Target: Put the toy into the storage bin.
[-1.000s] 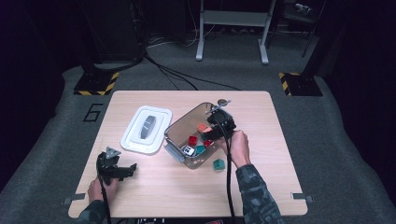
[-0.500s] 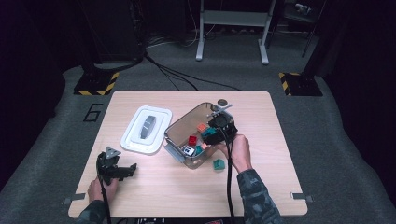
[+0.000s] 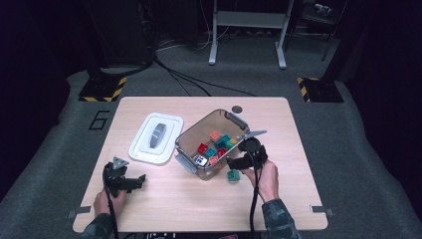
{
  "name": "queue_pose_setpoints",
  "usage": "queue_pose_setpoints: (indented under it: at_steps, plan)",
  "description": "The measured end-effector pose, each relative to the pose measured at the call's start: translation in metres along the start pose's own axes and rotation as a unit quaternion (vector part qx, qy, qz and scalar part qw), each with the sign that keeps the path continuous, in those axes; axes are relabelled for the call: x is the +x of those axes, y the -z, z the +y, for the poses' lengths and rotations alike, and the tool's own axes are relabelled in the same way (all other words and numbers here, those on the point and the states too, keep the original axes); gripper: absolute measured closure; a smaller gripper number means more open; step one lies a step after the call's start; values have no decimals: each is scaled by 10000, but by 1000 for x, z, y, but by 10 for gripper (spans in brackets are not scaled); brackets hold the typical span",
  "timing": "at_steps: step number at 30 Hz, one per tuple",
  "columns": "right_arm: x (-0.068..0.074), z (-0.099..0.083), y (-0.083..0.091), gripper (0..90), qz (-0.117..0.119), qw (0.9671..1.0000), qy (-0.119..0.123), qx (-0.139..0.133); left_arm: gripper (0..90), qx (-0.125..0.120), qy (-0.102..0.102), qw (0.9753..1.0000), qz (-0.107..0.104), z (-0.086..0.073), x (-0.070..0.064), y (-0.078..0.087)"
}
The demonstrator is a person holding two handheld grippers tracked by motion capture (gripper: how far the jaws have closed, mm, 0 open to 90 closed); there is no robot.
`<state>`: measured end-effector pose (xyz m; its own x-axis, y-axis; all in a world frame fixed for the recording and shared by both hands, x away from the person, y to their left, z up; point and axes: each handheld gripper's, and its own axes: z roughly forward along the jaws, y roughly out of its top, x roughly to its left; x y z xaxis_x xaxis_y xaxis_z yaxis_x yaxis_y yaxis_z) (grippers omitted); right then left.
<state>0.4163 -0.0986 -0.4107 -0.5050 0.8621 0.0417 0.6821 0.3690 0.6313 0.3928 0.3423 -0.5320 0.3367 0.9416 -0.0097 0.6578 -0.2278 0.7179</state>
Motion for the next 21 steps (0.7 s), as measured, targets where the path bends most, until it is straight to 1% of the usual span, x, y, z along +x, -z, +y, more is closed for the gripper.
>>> queue_pose_setpoints:
  at_steps: [4,6,8,9,10,11,12,13,14,18,19,20,21]
  plan:
    - [-6,-18,-15,169,-74,9996,-225,140,0,1,-5,10000,0,0,0,0]
    - [-8,-27,-26,173,-122,9989,-372,246,0,1,-2,10000,1,0,0,0]
    - [-8,-33,-36,176,-160,9986,-420,292,0,2,-5,10000,1,0,0,0]
    - [-7,-36,-41,178,-136,9982,-475,328,0,0,0,10000,1,0,0,0]
    - [-7,-38,-46,180,-150,9981,-480,355,0,1,-2,10000,0,0,0,0]
    - [-6,-40,-50,182,-130,9977,-530,409,0,2,-7,10000,1,0,0,0]
    - [-7,-42,-54,189,-164,9976,-501,446,0,0,0,10000,1,0,0,0]
    - [-5,-44,-56,196,-158,9970,-557,514,0,0,0,10000,0,0,0,0]
    - [-7,-45,-58,207,-205,9972,-492,523,0,1,-2,10000,1,0,0,0]
    - [-9,-49,-56,234,-347,9966,-435,604,0,-1,-1,10000,2,0,0,0]
    - [-10,-51,-55,236,-445,9958,-430,672,0,1,-1,10000,0,0,0,0]
    - [-10,-52,-53,237,-470,9951,-481,720,0,-3,-4,10000,4,0,0,0]
    - [-14,-54,-52,238,-506,9955,-401,699,0,1,-1,10000,1,0,0,0]
